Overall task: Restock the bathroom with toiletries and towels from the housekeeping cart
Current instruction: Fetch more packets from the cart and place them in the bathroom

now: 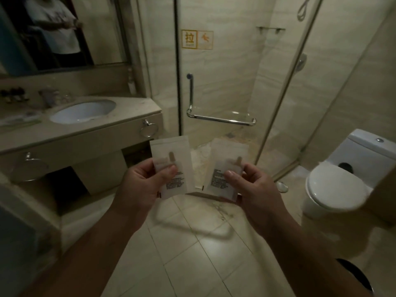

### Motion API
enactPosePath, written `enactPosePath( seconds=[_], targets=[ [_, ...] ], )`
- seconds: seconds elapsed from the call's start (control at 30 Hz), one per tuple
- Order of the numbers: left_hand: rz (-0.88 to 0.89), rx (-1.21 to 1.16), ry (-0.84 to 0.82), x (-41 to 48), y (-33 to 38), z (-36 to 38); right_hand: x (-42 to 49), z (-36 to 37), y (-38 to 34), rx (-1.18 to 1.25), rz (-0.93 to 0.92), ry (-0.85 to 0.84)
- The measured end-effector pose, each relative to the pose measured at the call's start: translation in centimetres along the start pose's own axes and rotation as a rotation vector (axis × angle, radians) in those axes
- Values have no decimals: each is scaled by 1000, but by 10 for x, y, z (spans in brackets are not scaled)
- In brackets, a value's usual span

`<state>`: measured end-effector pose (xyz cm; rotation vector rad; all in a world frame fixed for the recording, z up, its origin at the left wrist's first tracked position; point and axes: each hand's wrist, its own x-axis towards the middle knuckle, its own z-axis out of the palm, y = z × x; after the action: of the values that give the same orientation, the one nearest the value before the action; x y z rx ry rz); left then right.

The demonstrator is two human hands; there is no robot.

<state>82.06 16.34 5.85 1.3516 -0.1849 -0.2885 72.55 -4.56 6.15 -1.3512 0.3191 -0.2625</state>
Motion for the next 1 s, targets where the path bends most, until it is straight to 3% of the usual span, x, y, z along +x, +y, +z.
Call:
enactPosePath(
  seconds=[0.4, 0.73, 1.0],
  targets=[
    [33, -19, 110, 69, 25, -83, 86, 102, 14, -26, -110, -98],
    [-57, -25, 284, 118, 12, -132, 176, 152, 46, -82, 37, -227],
    [-59, 83, 476, 192, 23, -150, 281, 186, 43, -137, 47, -415]
  ],
)
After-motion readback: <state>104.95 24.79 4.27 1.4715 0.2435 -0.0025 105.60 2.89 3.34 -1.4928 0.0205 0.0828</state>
